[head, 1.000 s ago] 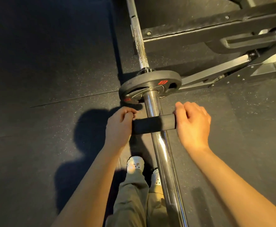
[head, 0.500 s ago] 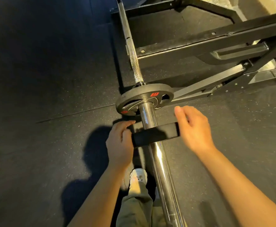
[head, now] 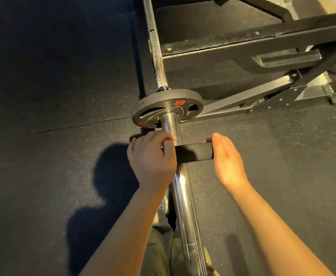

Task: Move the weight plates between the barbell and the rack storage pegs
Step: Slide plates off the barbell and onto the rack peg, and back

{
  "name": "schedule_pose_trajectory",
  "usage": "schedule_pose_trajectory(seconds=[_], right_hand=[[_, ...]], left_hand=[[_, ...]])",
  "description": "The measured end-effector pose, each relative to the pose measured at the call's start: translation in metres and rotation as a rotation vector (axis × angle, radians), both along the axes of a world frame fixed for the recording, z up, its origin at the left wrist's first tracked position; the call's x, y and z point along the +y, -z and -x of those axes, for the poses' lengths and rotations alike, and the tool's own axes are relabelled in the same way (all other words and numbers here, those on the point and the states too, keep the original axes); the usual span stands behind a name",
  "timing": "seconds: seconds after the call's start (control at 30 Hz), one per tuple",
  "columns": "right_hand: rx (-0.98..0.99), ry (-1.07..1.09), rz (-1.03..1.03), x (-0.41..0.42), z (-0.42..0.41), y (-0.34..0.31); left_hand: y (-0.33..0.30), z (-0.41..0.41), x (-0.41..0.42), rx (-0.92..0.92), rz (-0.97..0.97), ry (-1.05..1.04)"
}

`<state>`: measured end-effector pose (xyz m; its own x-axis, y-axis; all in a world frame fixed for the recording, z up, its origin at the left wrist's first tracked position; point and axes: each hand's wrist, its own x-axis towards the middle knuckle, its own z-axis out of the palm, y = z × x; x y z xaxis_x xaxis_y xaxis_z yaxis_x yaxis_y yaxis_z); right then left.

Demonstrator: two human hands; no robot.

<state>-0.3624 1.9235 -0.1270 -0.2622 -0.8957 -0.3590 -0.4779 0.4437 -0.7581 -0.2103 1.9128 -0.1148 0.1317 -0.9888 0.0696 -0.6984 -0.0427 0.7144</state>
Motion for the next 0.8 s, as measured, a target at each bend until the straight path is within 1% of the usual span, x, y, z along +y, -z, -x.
schedule_pose_trajectory(seconds=[0.07, 0.1, 0.2, 0.23, 0.3, 0.33, 0.37, 0.43, 0.5, 0.53, 0.6, 0.63, 0.67, 0.73, 0.8], right_hand=[[0.148, -0.045, 0.076, 0.005, -0.008, -0.005], [0.249, -0.066, 0.103, 0.008, -0.014, -0.007], [0.574, -0.149, 0.183, 0.02, -0.034, -0.015], [0.633, -0.178, 0.228, 0.023, -0.04, -0.019], [0.627, -0.244, 0.312, 0.029, -0.049, -0.025], [0.599, -0.292, 0.365, 0.032, -0.053, -0.026], [0.585, -0.339, 0.424, 0.034, -0.056, -0.025], [0.627, -0.428, 0.513, 0.038, -0.065, -0.022], [0.699, -0.466, 0.532, 0.041, -0.076, -0.018], [0.71, -0.459, 0.538, 0.042, -0.08, -0.016], [0.676, -0.451, 0.562, 0.042, -0.083, -0.017], [0.602, -0.443, 0.588, 0.042, -0.08, -0.019], [0.475, -0.416, 0.618, 0.041, -0.076, -0.021], [0.213, -0.294, 0.622, 0.038, -0.058, -0.025], [0.105, -0.078, 0.526, 0.033, -0.033, -0.026]], left_hand=[[0.009, -0.008, 0.006, 0.118, 0.042, -0.042], [0.013, -0.014, 0.008, 0.179, 0.011, -0.064], [0.033, -0.037, 0.016, 0.488, -0.194, -0.116], [0.039, -0.046, 0.019, 0.535, -0.26, -0.107], [0.05, -0.063, 0.025, 0.553, -0.406, -0.127], [0.057, -0.069, 0.026, 0.56, -0.459, -0.18], [0.058, -0.071, 0.027, 0.607, -0.517, -0.239], [0.063, -0.071, 0.031, 0.693, -0.642, -0.394], [0.061, -0.07, 0.035, 0.756, -0.703, -0.539], [0.058, -0.068, 0.036, 0.774, -0.69, -0.566], [0.045, -0.065, 0.039, 0.747, -0.621, -0.535], [0.038, -0.063, 0.041, 0.682, -0.569, -0.482], [0.03, -0.061, 0.041, 0.604, -0.503, -0.422], [0.012, -0.051, 0.04, 0.459, -0.37, -0.274], [0.001, -0.032, 0.038, 0.318, -0.256, -0.101]])
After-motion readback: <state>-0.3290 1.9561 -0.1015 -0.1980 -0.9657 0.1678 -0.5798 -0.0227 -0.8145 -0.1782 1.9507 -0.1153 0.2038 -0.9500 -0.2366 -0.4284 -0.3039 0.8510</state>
